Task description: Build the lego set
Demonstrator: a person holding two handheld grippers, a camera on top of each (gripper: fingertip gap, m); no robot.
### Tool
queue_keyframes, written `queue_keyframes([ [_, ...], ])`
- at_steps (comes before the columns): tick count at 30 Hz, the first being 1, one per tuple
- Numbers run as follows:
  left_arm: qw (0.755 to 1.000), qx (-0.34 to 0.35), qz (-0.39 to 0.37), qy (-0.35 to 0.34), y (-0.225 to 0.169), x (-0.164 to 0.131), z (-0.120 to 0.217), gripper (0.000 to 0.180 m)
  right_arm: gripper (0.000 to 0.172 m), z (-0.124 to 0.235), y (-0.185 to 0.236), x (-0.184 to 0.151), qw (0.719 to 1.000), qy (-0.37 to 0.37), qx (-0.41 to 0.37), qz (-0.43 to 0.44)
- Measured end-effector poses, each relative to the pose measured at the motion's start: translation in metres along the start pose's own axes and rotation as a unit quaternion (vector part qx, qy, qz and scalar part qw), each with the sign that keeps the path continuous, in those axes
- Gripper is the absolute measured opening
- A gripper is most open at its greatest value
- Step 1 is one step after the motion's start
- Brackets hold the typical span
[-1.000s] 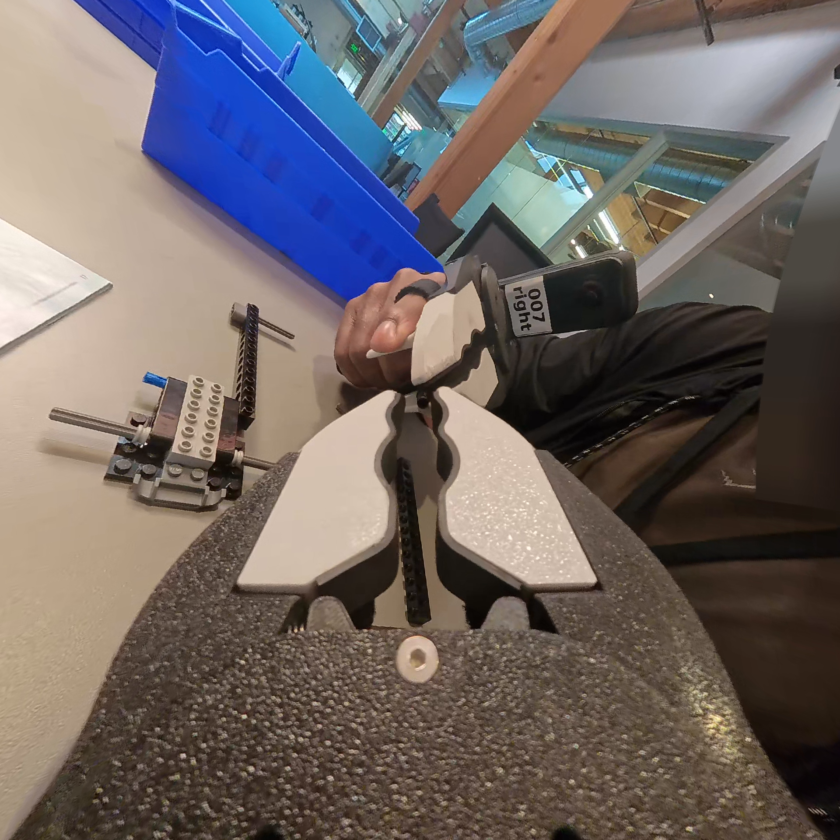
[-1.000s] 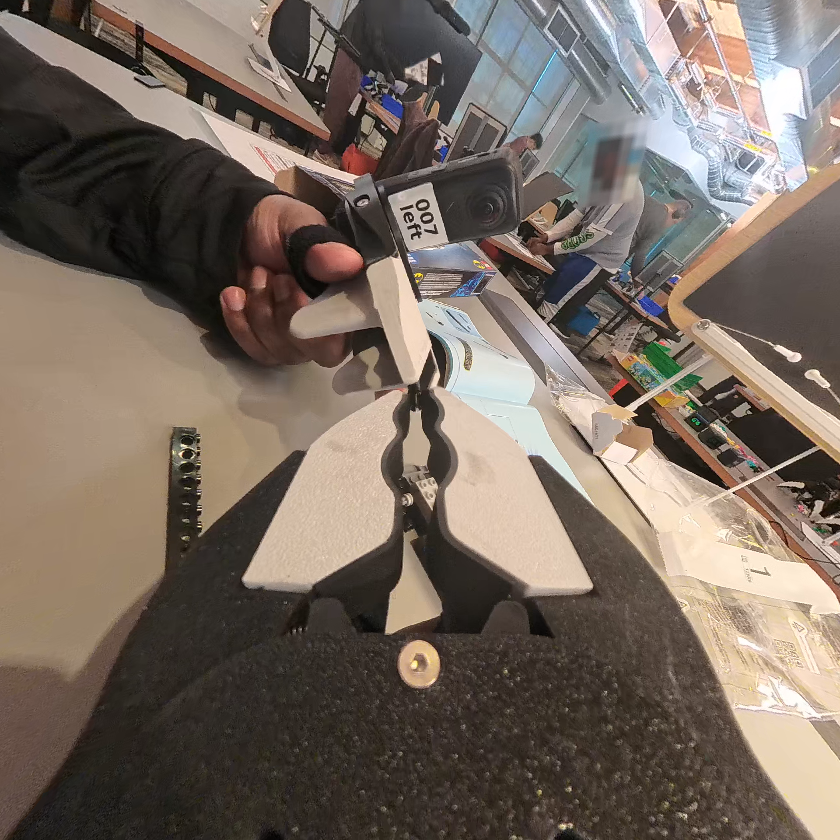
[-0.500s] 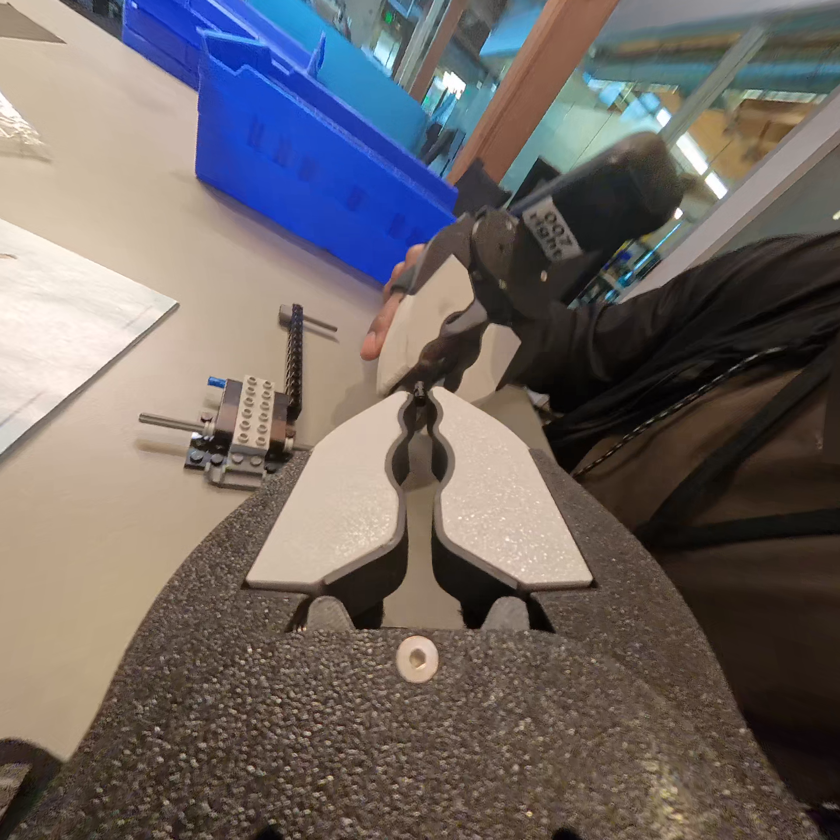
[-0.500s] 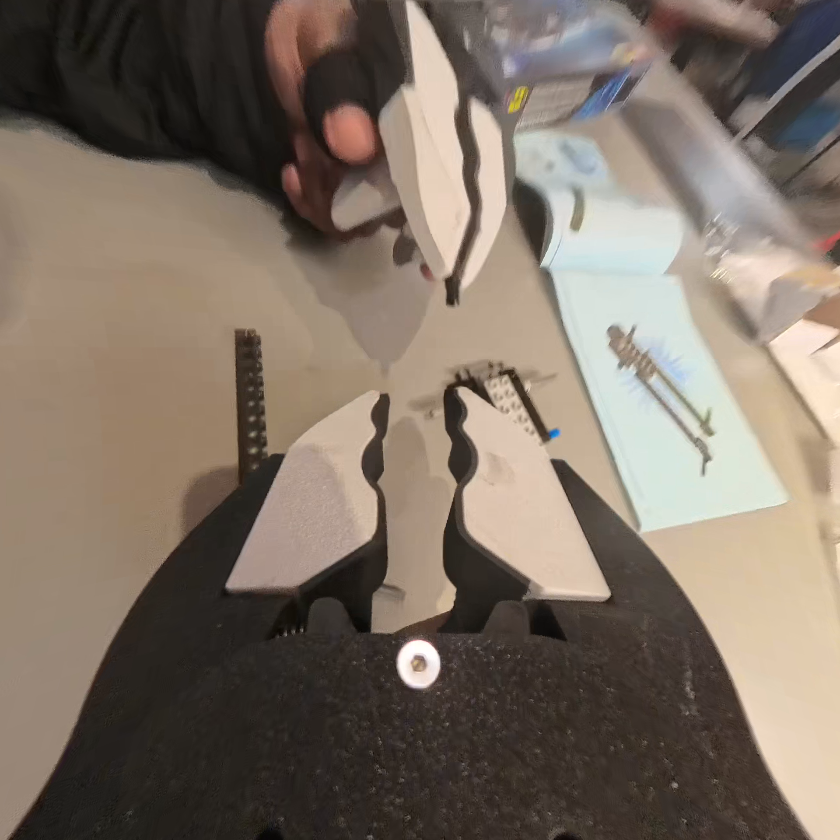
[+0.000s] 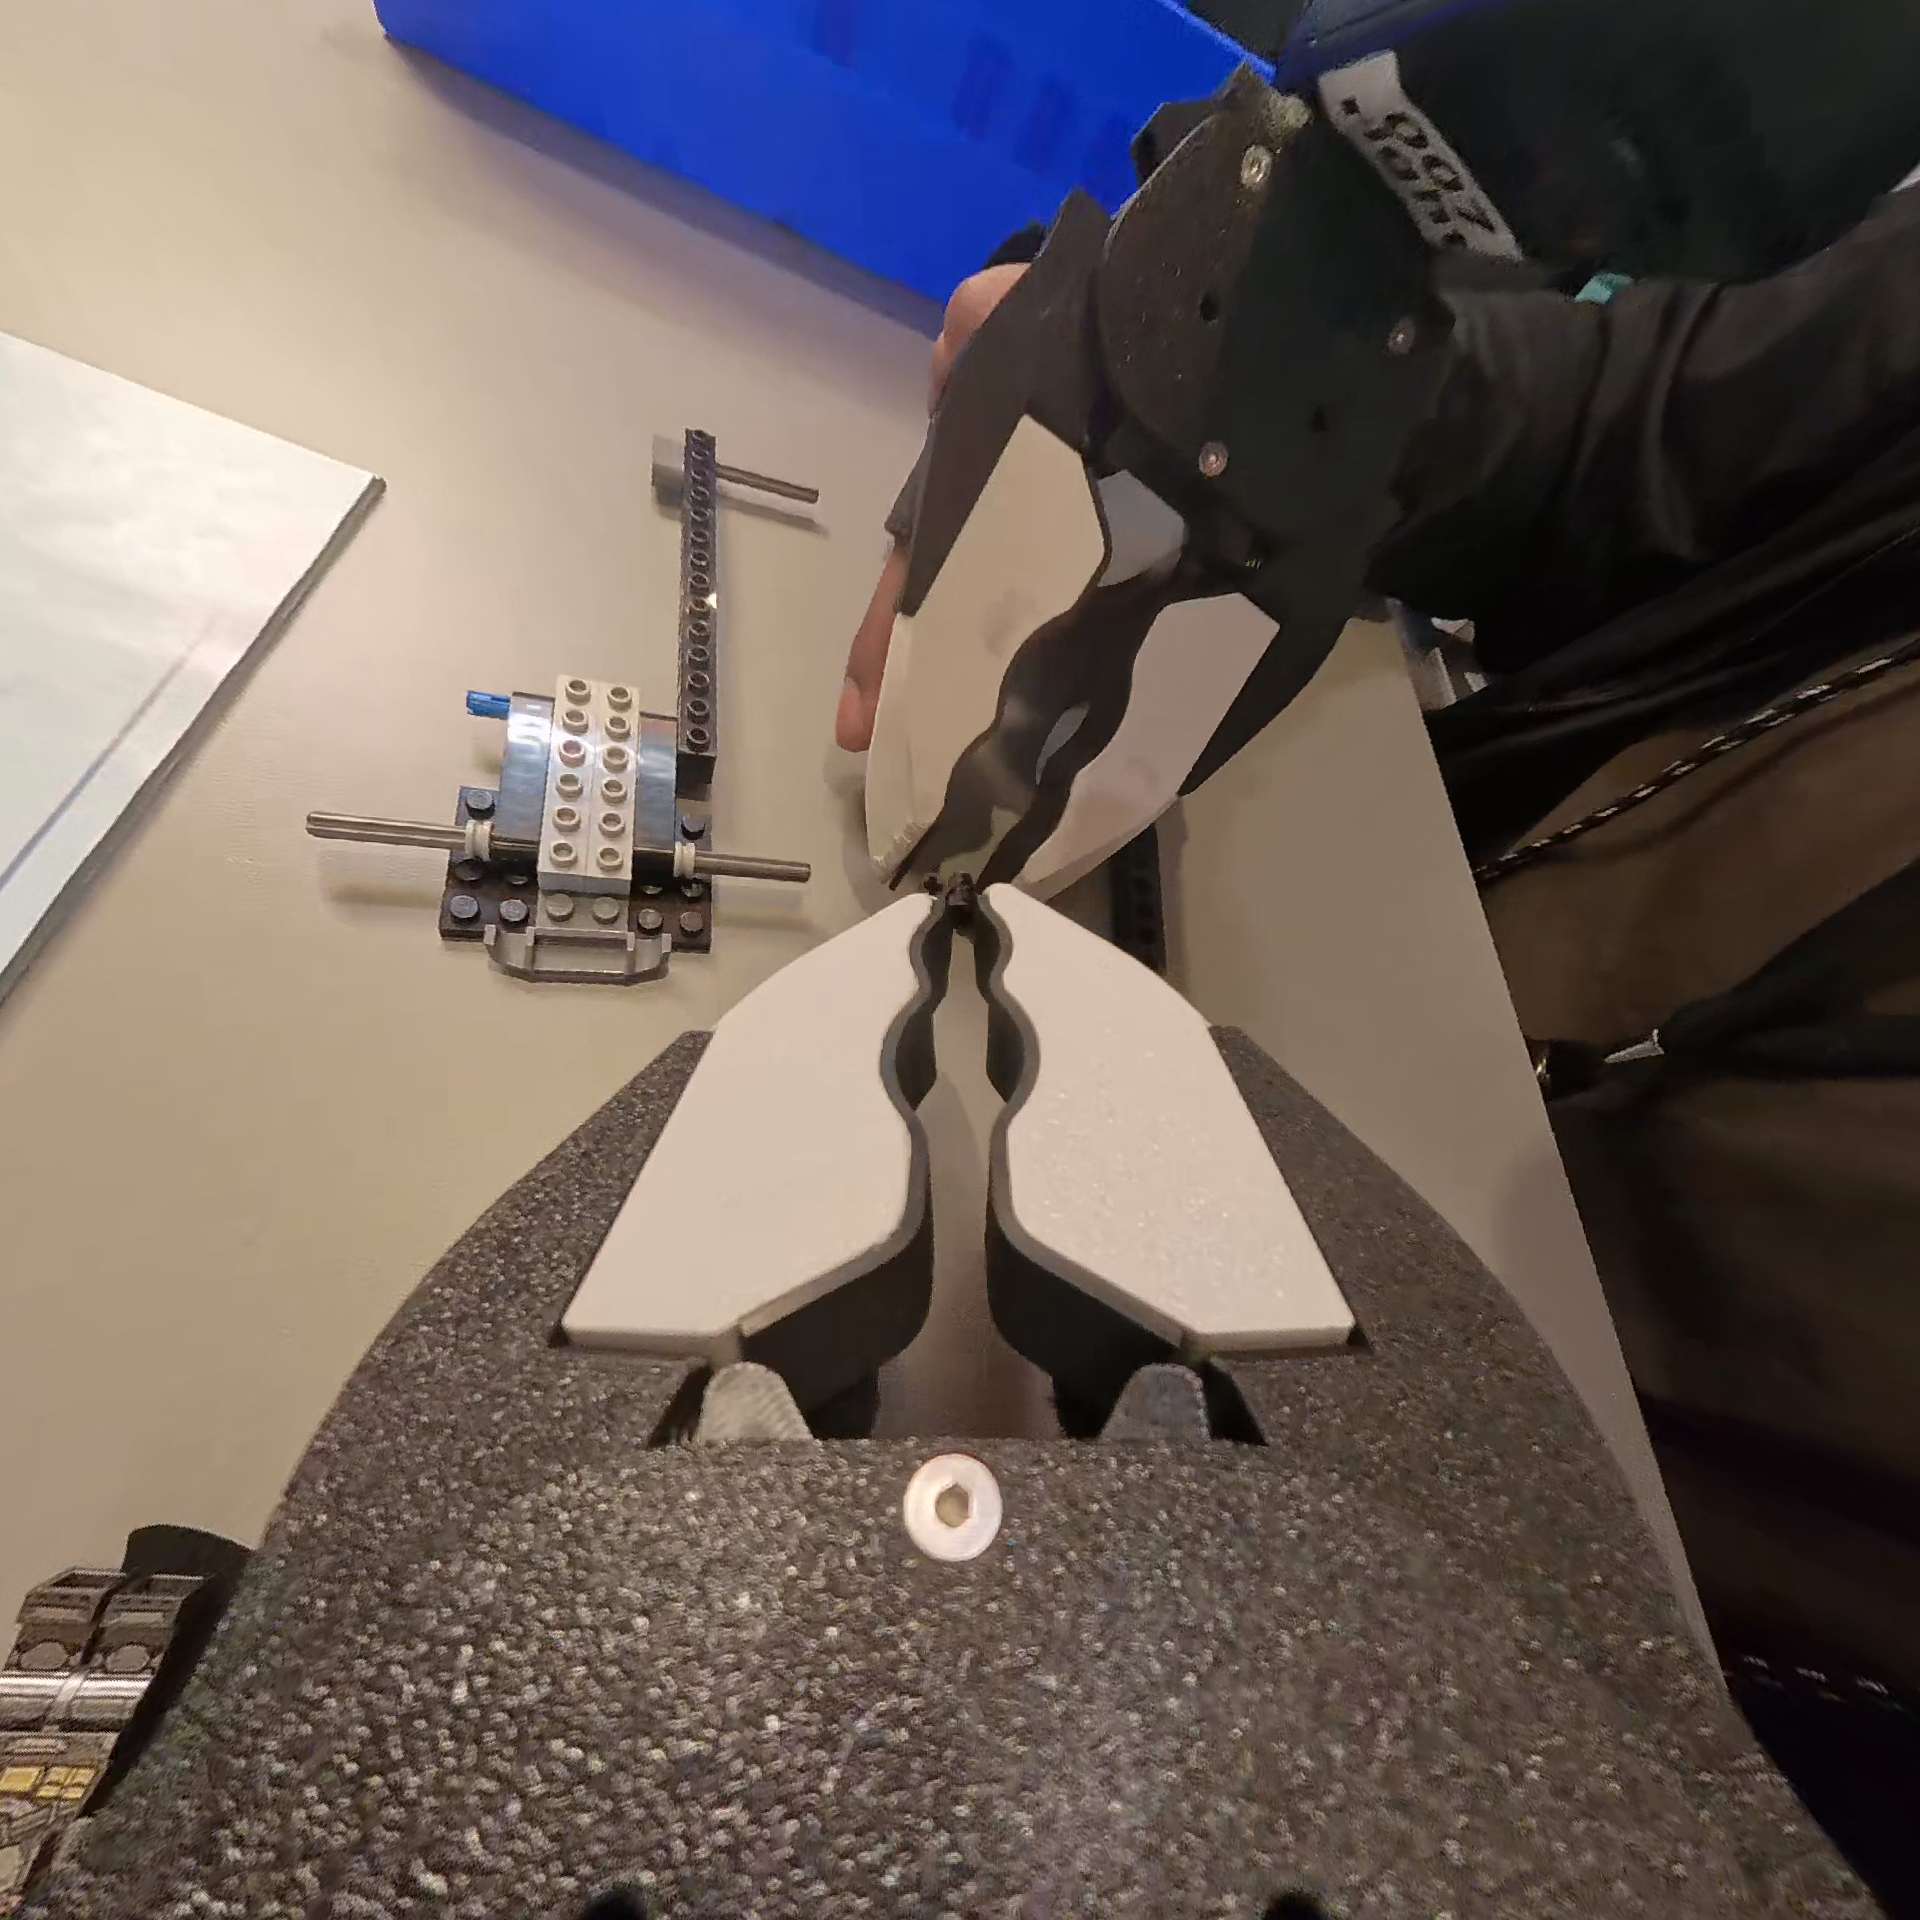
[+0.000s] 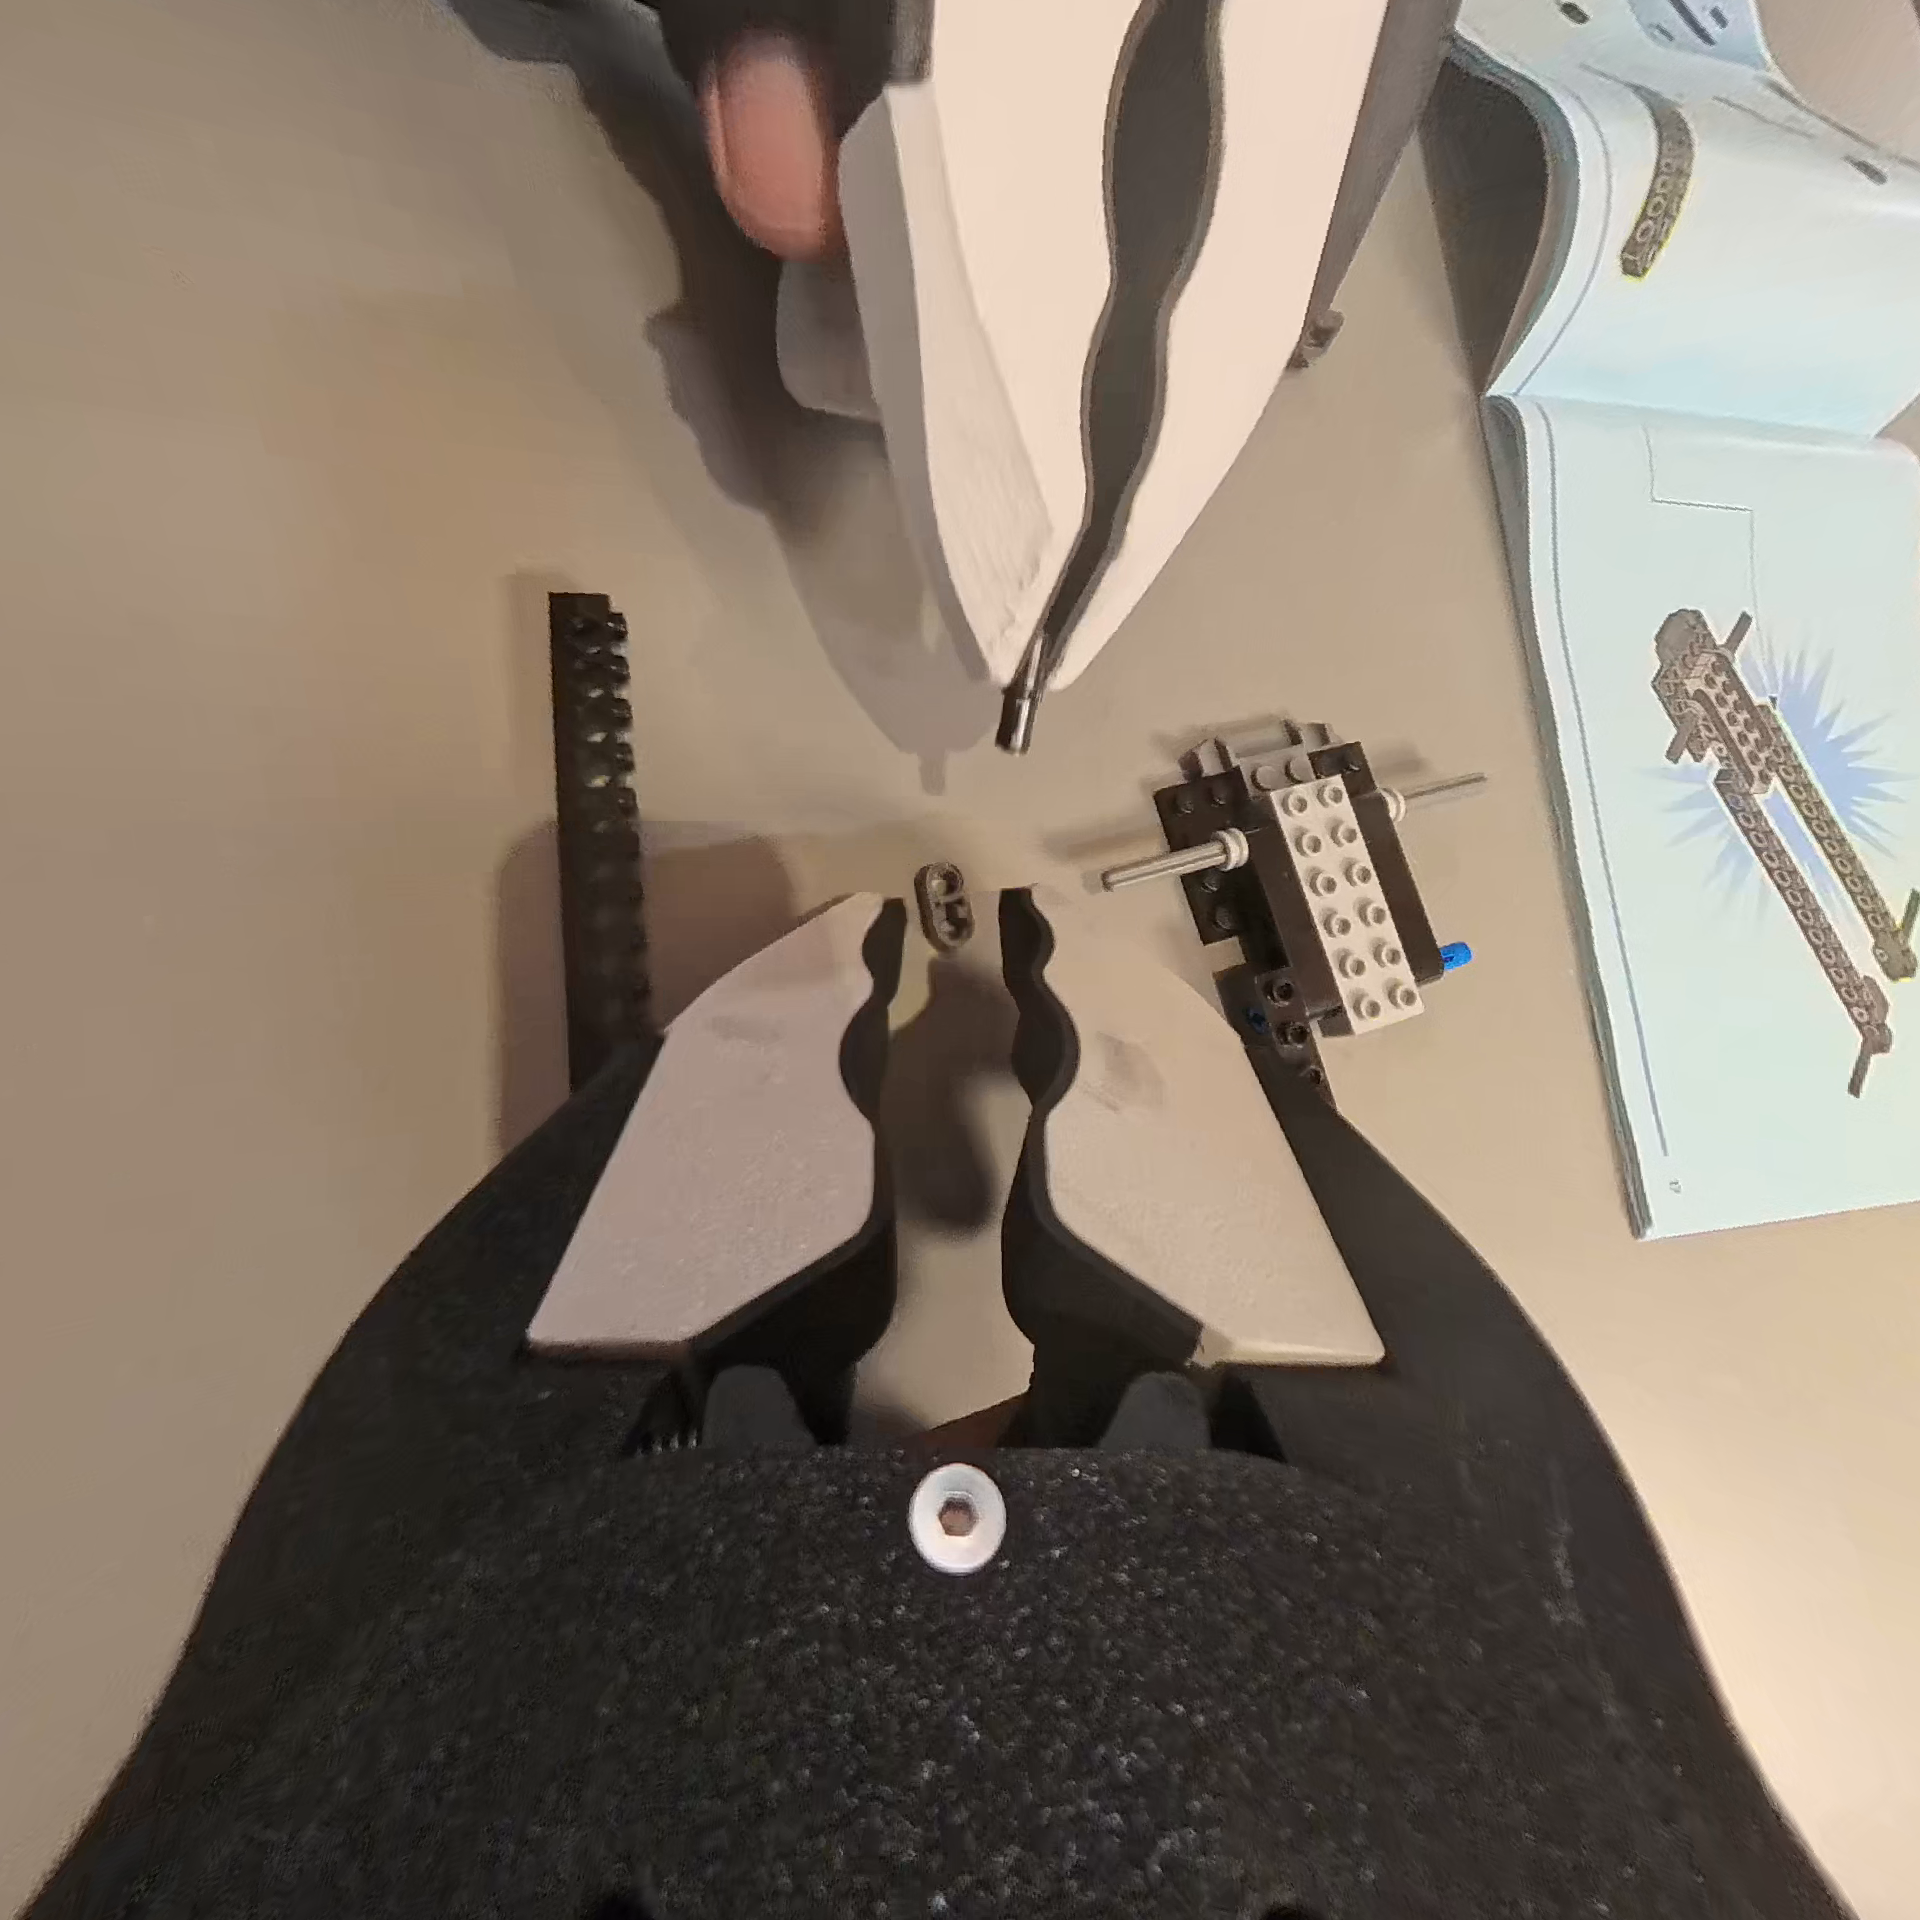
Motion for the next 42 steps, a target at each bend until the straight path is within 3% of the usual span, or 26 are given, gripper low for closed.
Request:
queue_keyframes([
  [2,1.000,0.004,-0.001,0.006,0.000,-0.001,-0.002,0.004,0.009,-0.002,0.001,0.002,1.000,0.007,-0.007,0.004],
  [8,1.000,0.010,0.015,-0.024,0.004,0.003,0.003,0.004,0.008,0.002,-0.006,0.001,0.999,-0.011,-0.039,-0.002],
  [12,0.993,-0.007,0.032,-0.110,0.004,0.015,0.010,0.004,0.008,0.022,-0.025,0.010,0.989,-0.114,-0.072,-0.060],
  [17,0.975,-0.029,0.065,-0.209,0.004,0.028,0.013,0.004,0.007,0.049,-0.043,0.022,0.947,-0.266,-0.076,-0.162],
  [20,0.970,-0.024,0.074,-0.231,0.006,0.029,0.016,0.004,0.007,0.055,-0.044,0.024,0.937,-0.296,-0.080,-0.167],
  [24,0.964,-0.016,0.092,-0.248,0.008,0.031,0.015,0.004,0.007,0.056,-0.041,0.026,0.933,-0.312,-0.094,-0.152],
  [31,0.963,0.062,0.075,-0.252,0.003,0.035,0.003,0.004,0.008,0.057,-0.045,0.021,0.931,-0.307,-0.136,-0.142],
  [42,0.963,0.074,0.090,-0.244,0.006,0.033,0.003,0.004,0.007,0.053,-0.044,0.020,0.936,-0.293,-0.144,-0.134],
])
Point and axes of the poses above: each gripper's, where its closed fingertips meet, z back along the fingers, x out of its top, y = z × x across the jaws, the point moved 6 cm from there along z, back along the fingers, and after that the axes turned 3 degrees about y, right-handed, at the moved point
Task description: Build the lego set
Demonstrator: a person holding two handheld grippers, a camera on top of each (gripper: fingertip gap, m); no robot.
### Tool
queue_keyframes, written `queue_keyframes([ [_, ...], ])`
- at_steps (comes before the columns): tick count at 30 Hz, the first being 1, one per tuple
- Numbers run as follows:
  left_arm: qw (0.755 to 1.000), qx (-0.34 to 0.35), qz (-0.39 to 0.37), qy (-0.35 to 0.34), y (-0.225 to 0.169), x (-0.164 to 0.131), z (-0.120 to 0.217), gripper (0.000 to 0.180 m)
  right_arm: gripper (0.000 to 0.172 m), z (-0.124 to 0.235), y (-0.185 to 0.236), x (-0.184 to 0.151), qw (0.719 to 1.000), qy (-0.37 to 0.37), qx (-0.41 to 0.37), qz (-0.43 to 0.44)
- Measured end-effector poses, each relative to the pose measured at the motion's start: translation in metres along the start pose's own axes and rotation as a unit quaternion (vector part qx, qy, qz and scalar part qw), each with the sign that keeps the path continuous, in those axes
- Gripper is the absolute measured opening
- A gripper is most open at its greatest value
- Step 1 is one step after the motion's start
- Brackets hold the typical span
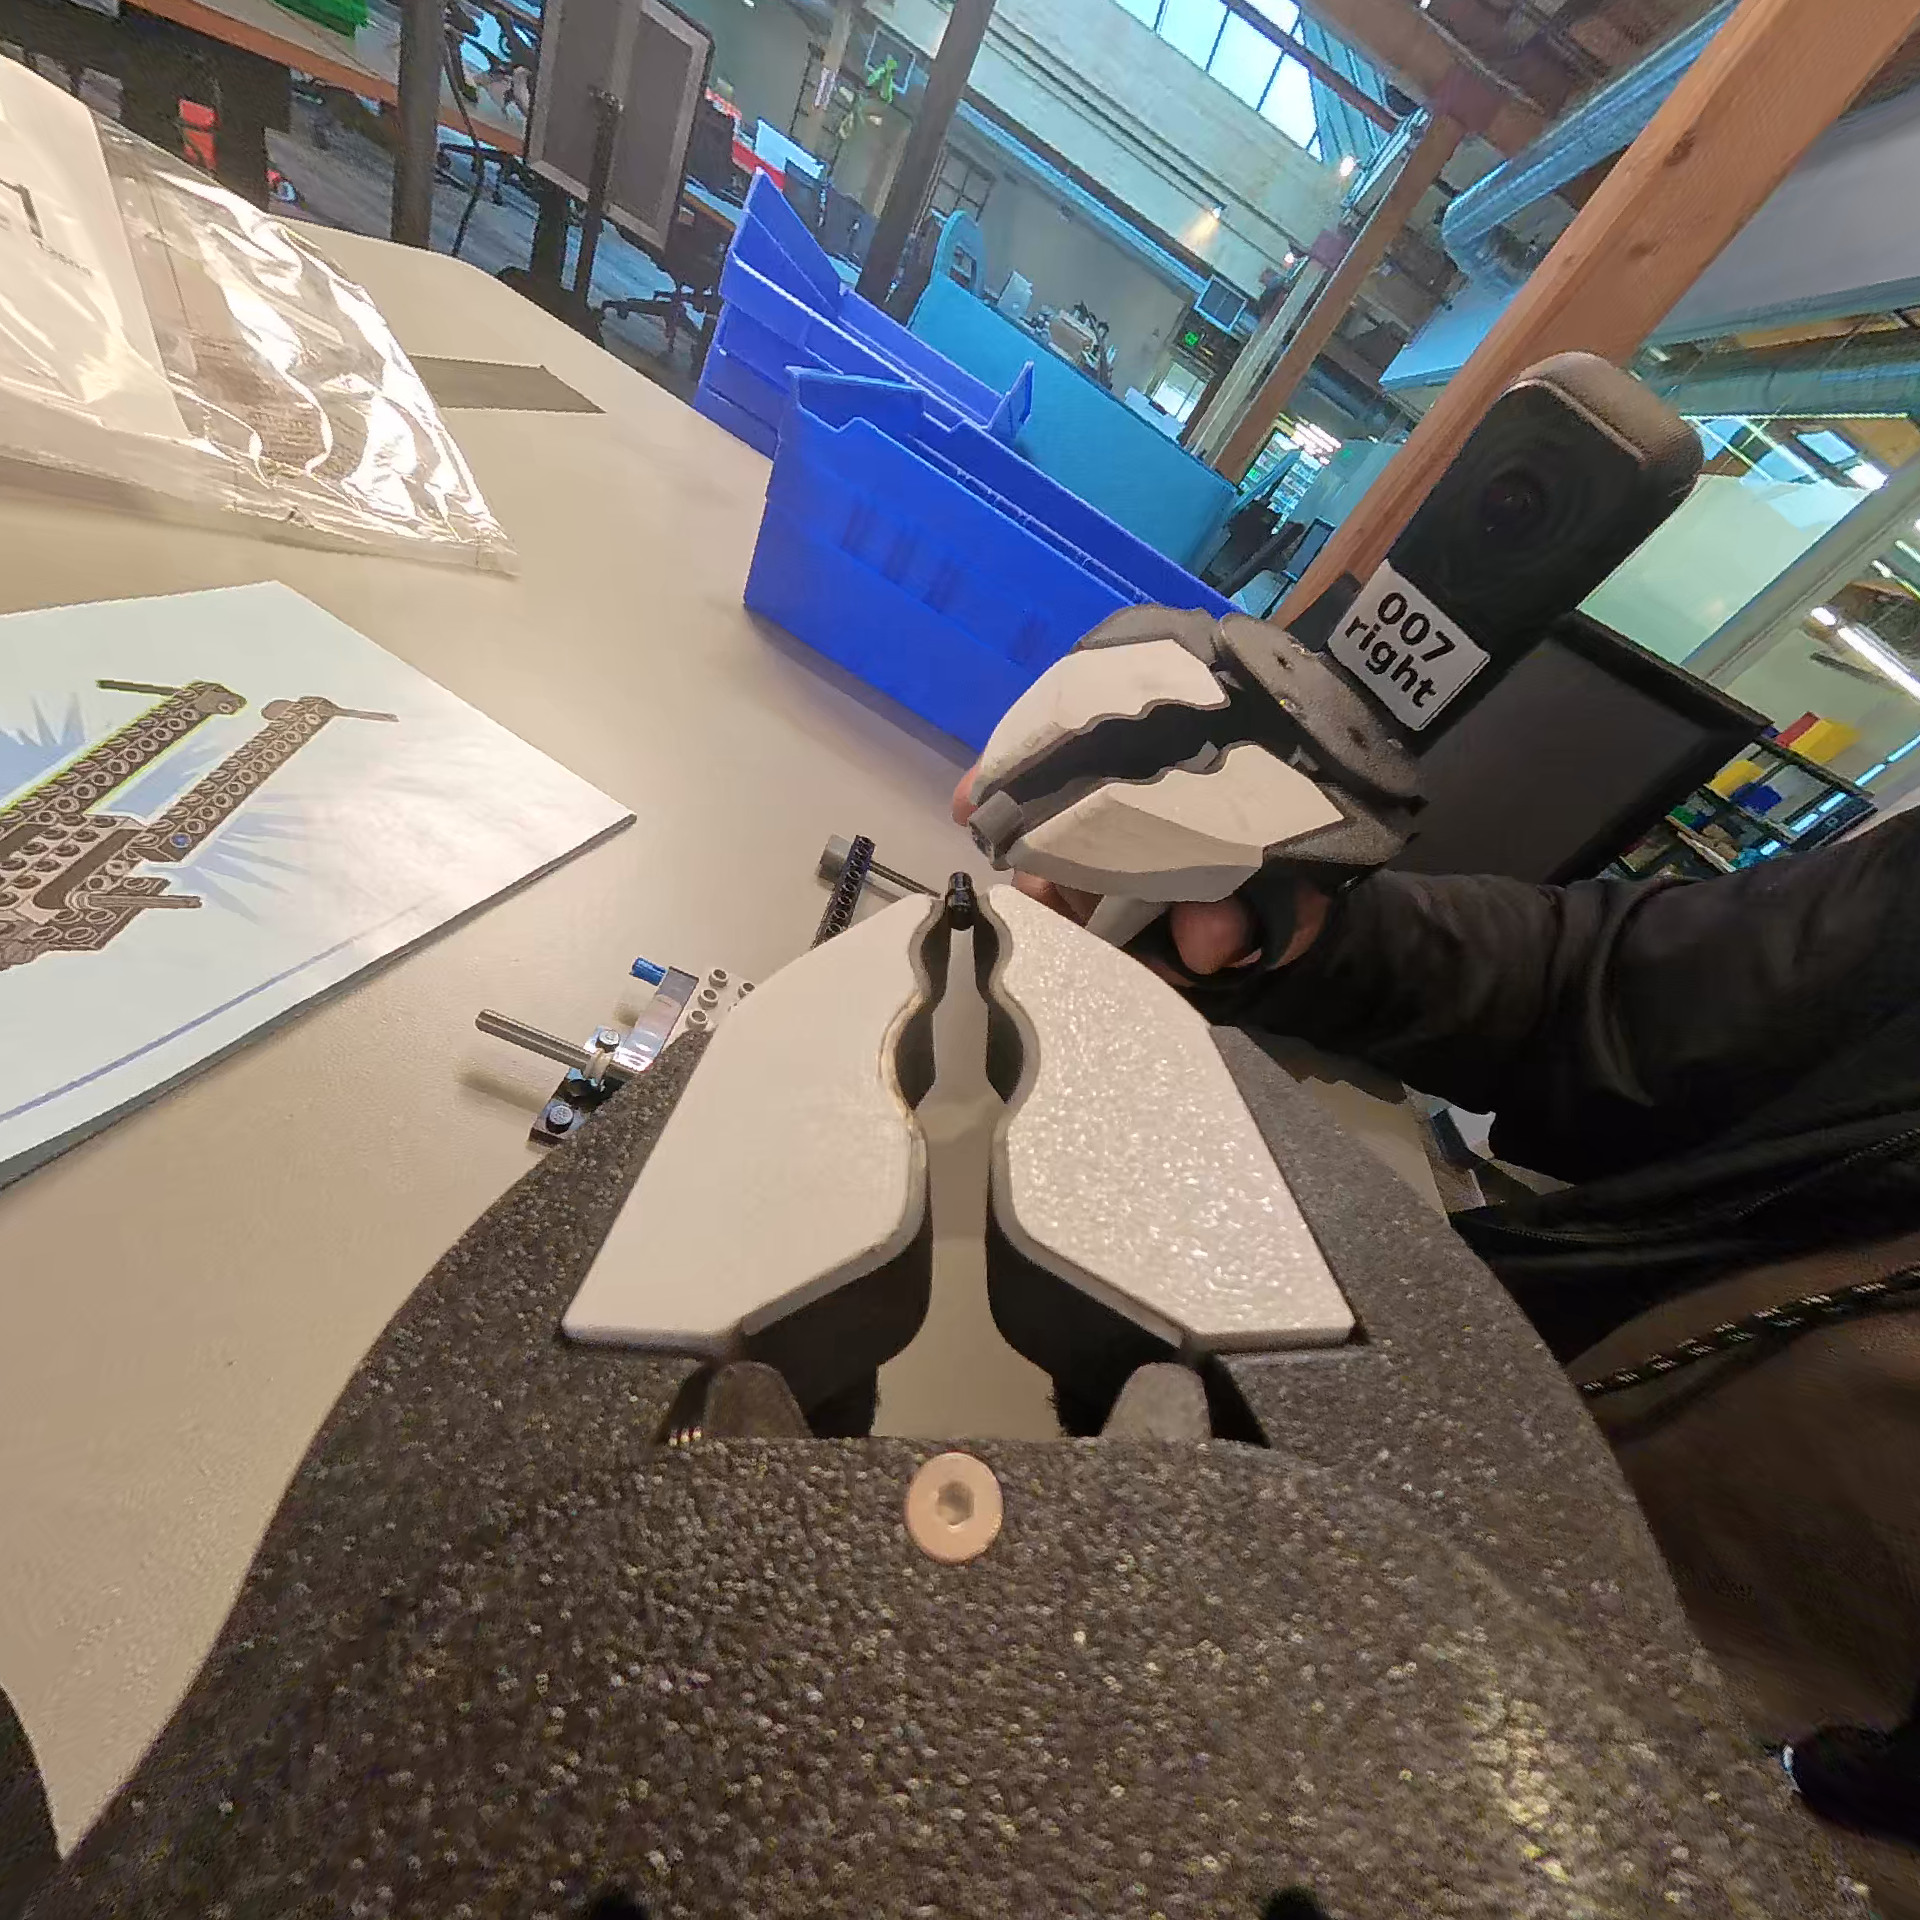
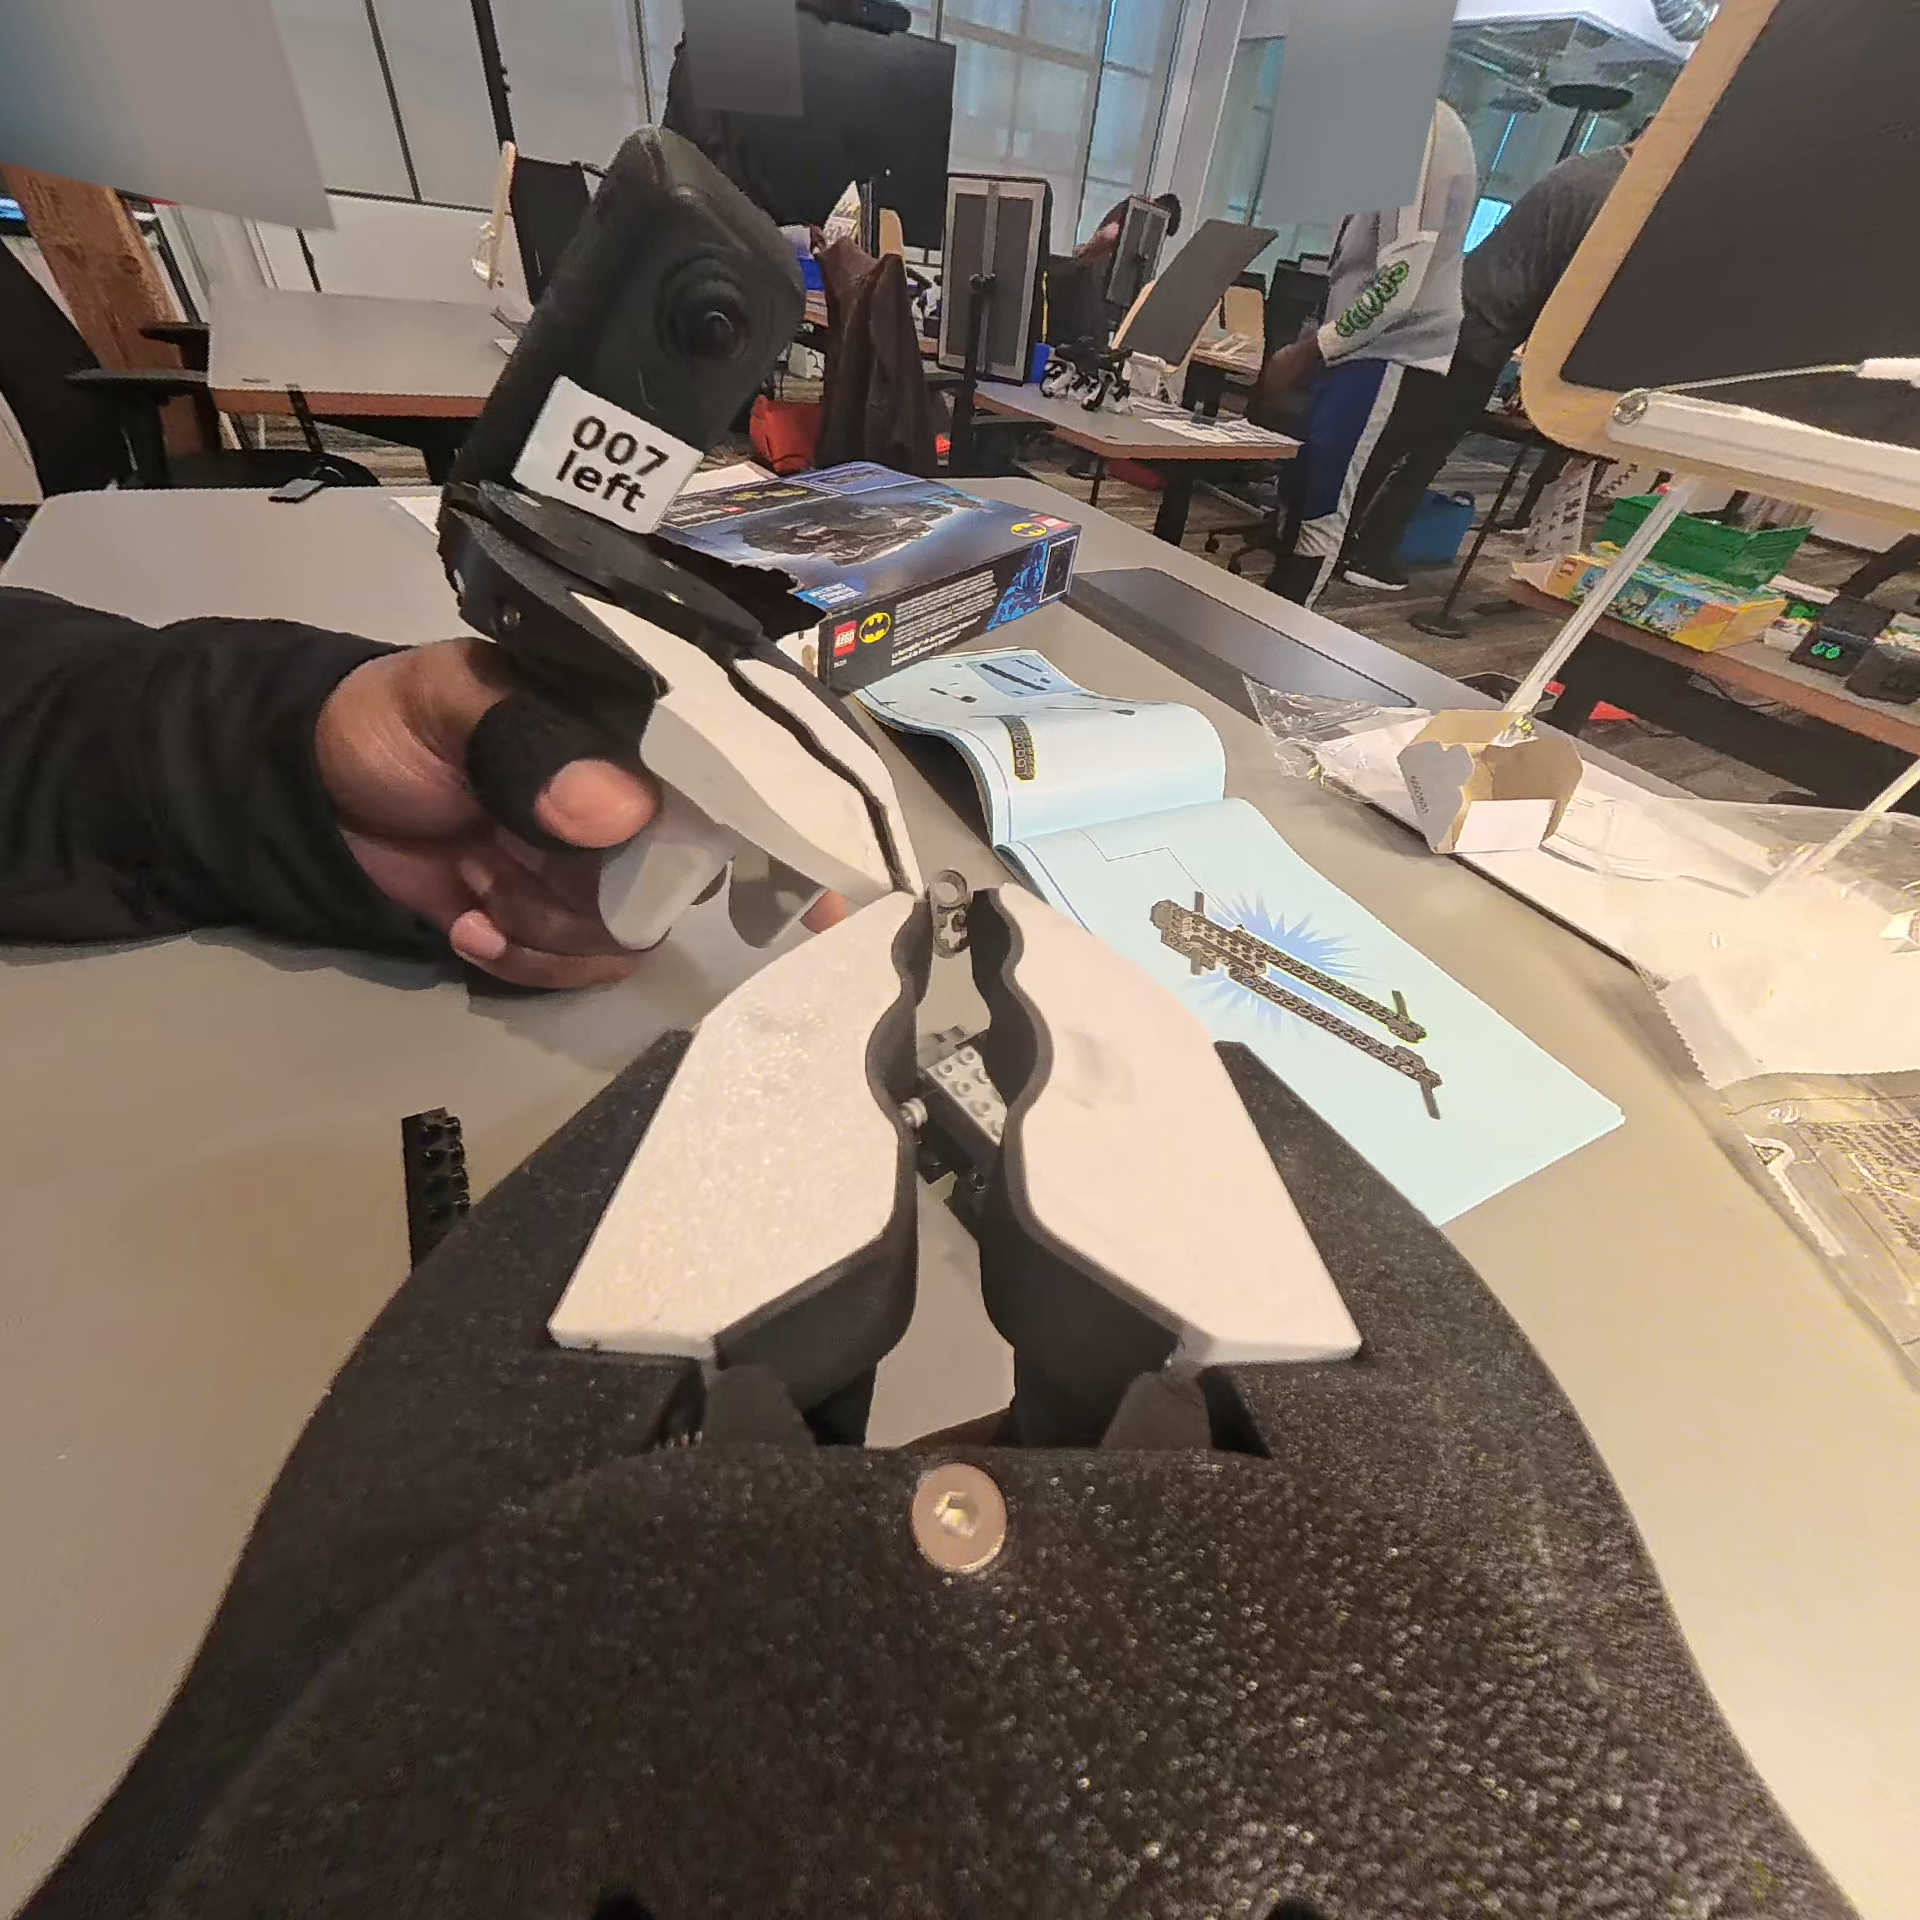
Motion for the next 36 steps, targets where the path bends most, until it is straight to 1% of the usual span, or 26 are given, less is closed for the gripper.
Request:
queue_keyframes([
  [16,1.000,0.005,0.000,-0.005,0.001,0.001,0.000,0.004,0.007,0.000,-0.001,-0.002,0.999,-0.002,0.021,-0.042],
  [22,1.000,-0.002,0.005,-0.017,0.001,0.002,0.003,0.004,0.007,0.001,-0.003,-0.001,0.997,-0.018,0.043,-0.065],
  [25,0.999,-0.023,0.017,-0.043,0.000,0.006,0.006,0.004,0.007,0.004,-0.003,0.001,0.992,-0.042,0.074,-0.098],
  [30,0.991,-0.084,0.057,-0.085,-0.005,0.010,0.008,0.004,0.008,0.009,-0.001,0.005,0.974,-0.095,0.145,-0.143],
  [36,0.975,-0.172,0.091,-0.106,-0.018,0.012,0.008,0.004,0.007,0.013,-0.004,0.008,0.962,-0.143,0.172,-0.156],
])
Point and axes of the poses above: each gripper's, where its closed fingertips meet, z back along the fingers, x out of its top, y = z × x across the jaws, the point moved 6 cm from there along z, back along the fingers, and after that the axes turned 3 degrees about y, right-handed, at the moved point
